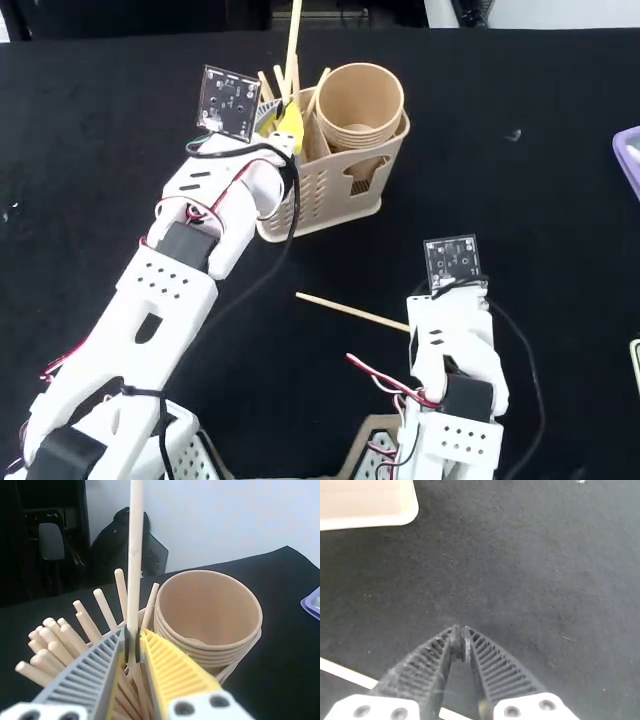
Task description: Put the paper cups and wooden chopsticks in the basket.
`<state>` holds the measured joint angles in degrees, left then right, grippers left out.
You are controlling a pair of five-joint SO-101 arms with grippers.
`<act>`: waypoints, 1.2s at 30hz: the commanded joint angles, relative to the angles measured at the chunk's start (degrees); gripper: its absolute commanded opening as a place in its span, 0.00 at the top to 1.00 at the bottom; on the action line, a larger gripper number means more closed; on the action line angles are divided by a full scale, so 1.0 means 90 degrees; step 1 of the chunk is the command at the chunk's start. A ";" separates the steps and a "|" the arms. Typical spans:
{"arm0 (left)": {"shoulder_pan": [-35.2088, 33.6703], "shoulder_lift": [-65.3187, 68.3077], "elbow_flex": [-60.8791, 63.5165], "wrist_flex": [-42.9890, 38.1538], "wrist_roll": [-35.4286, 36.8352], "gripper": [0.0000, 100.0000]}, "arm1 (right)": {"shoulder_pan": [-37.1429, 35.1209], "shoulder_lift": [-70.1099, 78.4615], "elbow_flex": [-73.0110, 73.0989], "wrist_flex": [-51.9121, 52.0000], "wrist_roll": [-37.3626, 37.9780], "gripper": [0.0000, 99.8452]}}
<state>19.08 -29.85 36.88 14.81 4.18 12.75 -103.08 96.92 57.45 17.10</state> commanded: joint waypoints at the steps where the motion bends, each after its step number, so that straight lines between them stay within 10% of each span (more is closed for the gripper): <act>1: 0.0269 0.0088 0.0230 0.0010 0.0078 0.97 | -0.0049 -0.0503 -0.0034 -0.0010 -0.0059 0.99; 36: 0.0337 0.0078 -0.0337 0.0059 0.0078 0.88 | -0.0049 -0.0503 -0.0034 0.0000 -0.0059 0.99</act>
<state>22.24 -28.00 36.53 15.60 4.44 12.75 -103.08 96.92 57.45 17.10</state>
